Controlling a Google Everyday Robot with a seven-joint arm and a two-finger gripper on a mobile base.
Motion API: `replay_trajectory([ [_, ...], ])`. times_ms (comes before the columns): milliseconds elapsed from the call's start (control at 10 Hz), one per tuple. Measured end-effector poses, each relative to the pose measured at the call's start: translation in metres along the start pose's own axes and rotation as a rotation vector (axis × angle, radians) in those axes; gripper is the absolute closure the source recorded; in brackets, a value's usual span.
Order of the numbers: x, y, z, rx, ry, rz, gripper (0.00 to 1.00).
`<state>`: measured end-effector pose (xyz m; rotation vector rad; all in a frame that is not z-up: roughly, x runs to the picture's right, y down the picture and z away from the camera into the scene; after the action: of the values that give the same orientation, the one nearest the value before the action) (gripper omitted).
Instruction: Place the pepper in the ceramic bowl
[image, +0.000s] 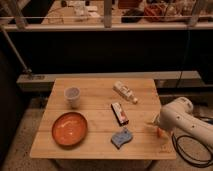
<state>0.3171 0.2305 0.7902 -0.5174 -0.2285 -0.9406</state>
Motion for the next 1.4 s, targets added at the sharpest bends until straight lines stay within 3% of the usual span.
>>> replay_trajectory([
  [800, -0.006, -0.001, 0.020, 0.019, -0.039, -0.037, 0.20],
  [1200, -0.009, -0.005, 0.027, 0.027, -0.052, -0.046, 0.27],
  [1400, -0.011, -0.007, 0.030, 0.030, -0.060, -0.046, 0.39],
])
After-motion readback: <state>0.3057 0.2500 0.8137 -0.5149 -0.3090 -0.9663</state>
